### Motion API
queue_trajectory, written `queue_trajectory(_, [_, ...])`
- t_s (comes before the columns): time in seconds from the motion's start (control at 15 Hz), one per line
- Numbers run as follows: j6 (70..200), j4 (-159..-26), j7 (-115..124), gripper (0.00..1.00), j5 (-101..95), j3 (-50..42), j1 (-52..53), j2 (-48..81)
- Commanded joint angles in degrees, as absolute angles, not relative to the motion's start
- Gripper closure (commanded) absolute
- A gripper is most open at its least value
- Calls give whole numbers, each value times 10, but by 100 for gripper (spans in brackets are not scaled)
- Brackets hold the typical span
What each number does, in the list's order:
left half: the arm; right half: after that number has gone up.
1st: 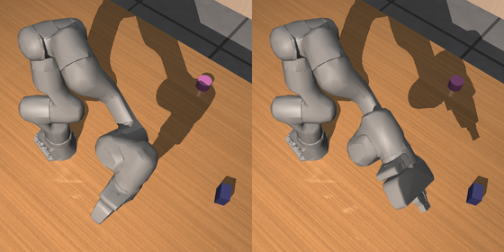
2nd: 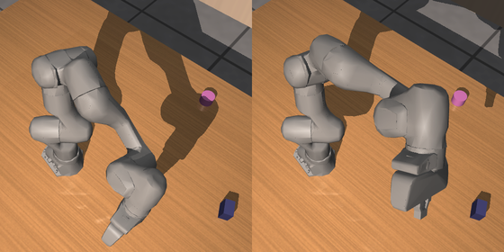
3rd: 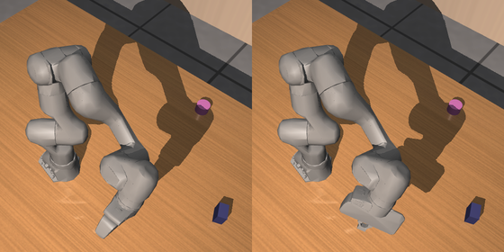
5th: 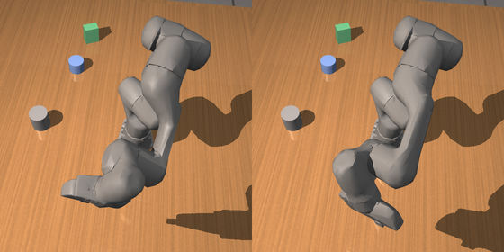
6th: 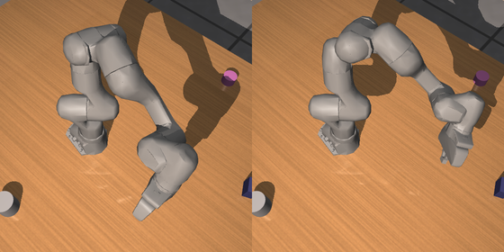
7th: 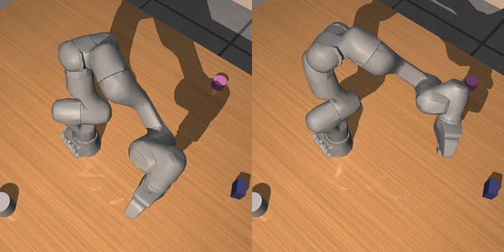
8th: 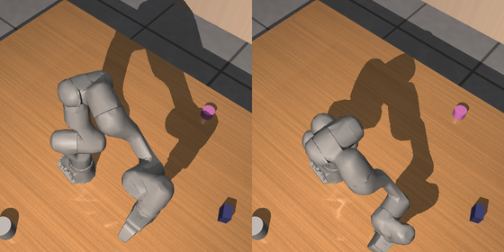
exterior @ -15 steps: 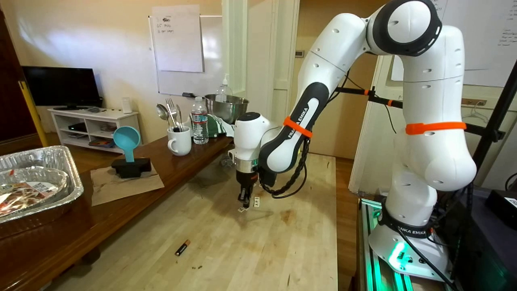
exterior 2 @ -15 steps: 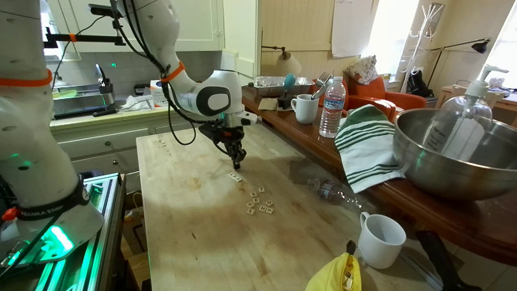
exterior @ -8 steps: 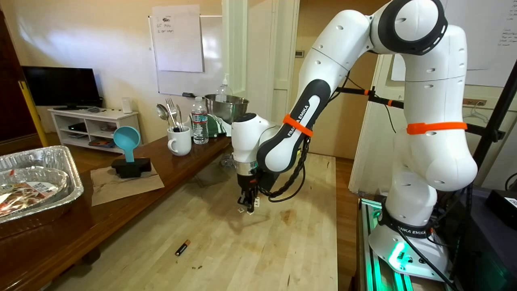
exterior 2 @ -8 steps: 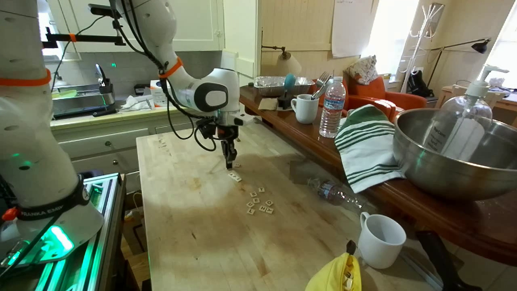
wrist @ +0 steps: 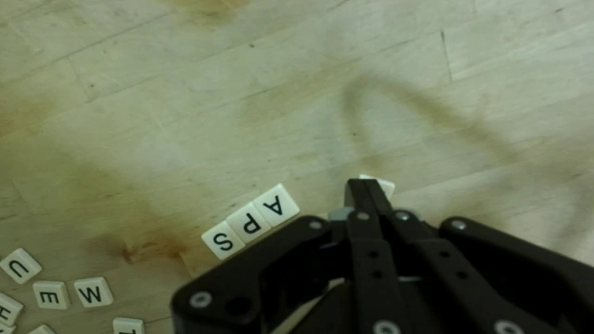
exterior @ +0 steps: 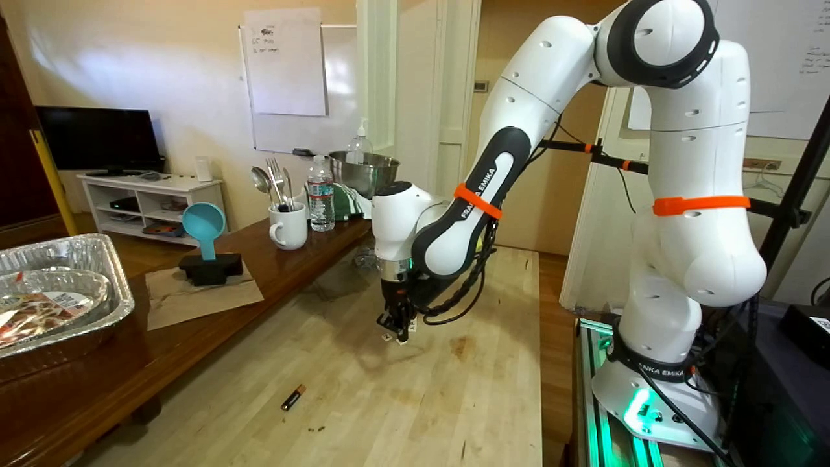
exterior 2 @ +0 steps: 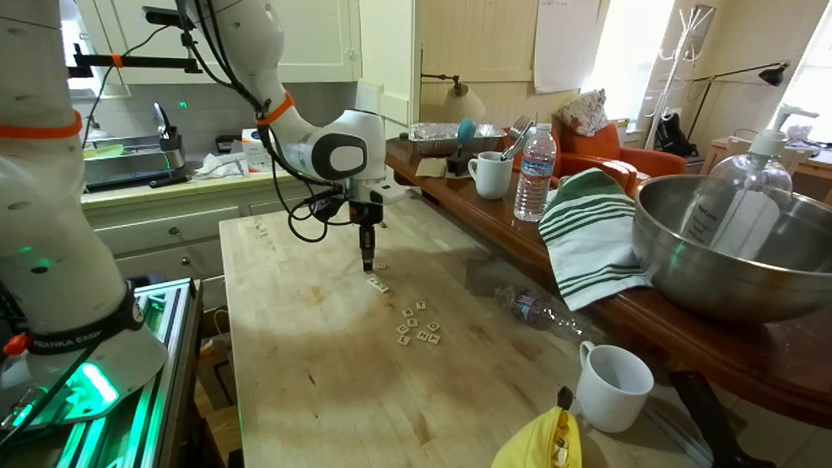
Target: Align the blocks on the table
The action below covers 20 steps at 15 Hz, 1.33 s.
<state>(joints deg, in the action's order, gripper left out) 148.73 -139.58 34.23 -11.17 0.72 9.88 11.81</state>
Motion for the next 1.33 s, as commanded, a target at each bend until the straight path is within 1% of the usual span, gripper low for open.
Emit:
queue_trajectory(0.0, [1481,-1410,395,100,-107,-2,106,140])
queue_trajectory(0.87, [1450,-1409,438,100,-70,-5,85,133])
queue_trajectory(1.27, [1439,-1431,347,100,-14,11,73,80])
